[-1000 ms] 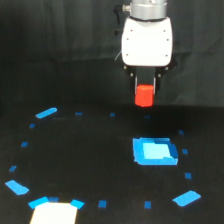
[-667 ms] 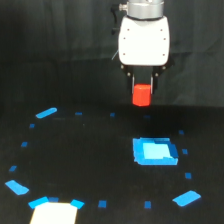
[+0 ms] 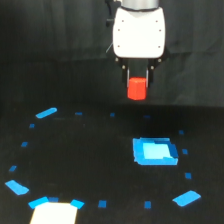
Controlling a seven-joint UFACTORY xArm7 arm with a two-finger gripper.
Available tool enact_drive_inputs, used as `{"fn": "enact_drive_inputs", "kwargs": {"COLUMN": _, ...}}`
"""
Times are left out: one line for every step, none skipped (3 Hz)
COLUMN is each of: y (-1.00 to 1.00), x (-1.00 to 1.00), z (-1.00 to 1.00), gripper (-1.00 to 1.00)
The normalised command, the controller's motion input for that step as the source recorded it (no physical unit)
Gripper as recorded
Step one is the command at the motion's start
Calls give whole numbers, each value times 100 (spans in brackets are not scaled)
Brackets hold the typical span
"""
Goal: Pick up the red object from the table
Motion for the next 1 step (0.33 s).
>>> {"fn": "enact_drive_inputs", "kwargs": {"y": 9, "x": -16, "z": -26, "gripper": -100}}
